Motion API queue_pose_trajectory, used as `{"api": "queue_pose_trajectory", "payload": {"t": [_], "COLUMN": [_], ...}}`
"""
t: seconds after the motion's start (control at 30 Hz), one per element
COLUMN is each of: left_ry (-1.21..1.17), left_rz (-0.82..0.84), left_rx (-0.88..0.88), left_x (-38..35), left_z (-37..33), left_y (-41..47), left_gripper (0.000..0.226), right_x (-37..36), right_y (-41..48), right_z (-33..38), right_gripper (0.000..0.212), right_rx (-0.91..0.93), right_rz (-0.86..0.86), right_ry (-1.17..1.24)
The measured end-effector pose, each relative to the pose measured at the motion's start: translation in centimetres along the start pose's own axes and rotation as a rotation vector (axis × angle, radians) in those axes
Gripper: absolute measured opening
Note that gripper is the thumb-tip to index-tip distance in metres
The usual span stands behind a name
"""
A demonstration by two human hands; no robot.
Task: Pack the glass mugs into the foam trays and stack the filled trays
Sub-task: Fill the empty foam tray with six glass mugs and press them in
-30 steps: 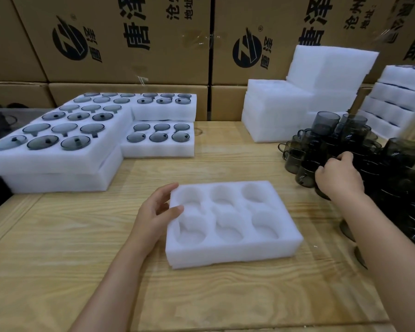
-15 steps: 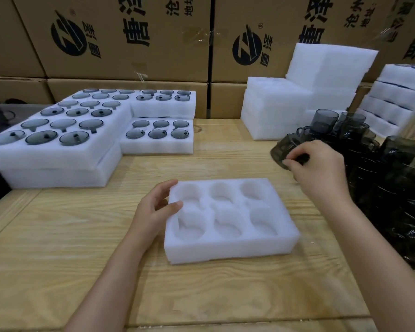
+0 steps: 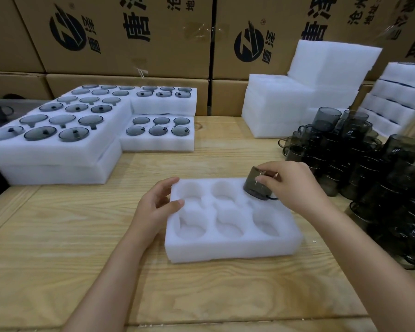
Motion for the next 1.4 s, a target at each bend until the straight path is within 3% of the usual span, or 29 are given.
{"api": "queue_pose_trajectory", "payload": {"t": [0.23,0.47,0.63,0.7,0.77,0.87,1.03,1.13,1.2,1.3,1.37,1.4], "left_ry": [0.018,0.031,0.038,0.044,0.045,0.045,0.031,0.029,0.021,0.022,0.016,0.015], "left_rz": [-0.006,-0.009,-0.016,-0.017,-0.013,-0.008,-0.015,-0.014,-0.013,-0.015,-0.017,-0.017], "left_rx": [0.002,0.002,0.0,0.003,0.004,0.011,0.018,0.019,0.024,0.024,0.018,0.014], "left_x": [-0.1,-0.2,-0.2,-0.2,-0.1,-0.1,-0.1,-0.1,-0.1,0.0,0.0,0.0], "left_z": [-0.2,-0.4,-0.5,-0.5,-0.5,-0.3,0.0,0.0,0.1,0.1,0.1,0.1], "left_y": [-0.1,-0.2,-0.3,-0.3,-0.3,-0.3,-0.1,-0.1,0.0,0.0,0.0,0.0], "left_gripper": [0.054,0.057,0.057,0.057,0.057,0.059,0.057,0.055,0.054,0.053,0.053,0.053], "right_x": [-0.1,-2.7,0.1,-1.4,-4.9,-9.3,-10.6,-10.1,-9.3,-5.9,-2.7,-1.7], "right_y": [0.0,-0.5,1.5,3.2,3.9,3.3,3.3,3.1,3.0,3.5,3.5,3.5], "right_z": [-0.7,0.1,-0.6,-0.5,-0.3,-1.8,-3.3,-3.0,-2.2,-3.4,-6.4,-8.0], "right_gripper": [0.012,0.007,0.026,0.039,0.048,0.054,0.053,0.053,0.047,0.028,0.028,0.031], "right_rx": [-0.015,0.032,0.04,0.105,0.15,0.095,0.032,0.049,0.098,-0.033,-0.163,-0.223], "right_rz": [0.004,0.156,-0.119,0.012,0.273,0.569,0.62,0.564,0.463,0.039,-0.224,-0.253], "right_ry": [0.0,-0.101,-0.057,-0.059,0.003,-0.059,-0.169,-0.173,-0.051,0.346,0.21,0.091]}}
Point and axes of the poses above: each hand's wrist, its own y-axis towards the middle knuckle, its own x-axis out of the back of the hand, z = x × y, the point moved 8 cm from there along y, towards the middle knuckle, and after that the axes turned 9 degrees about x, right-handed, at the moved point
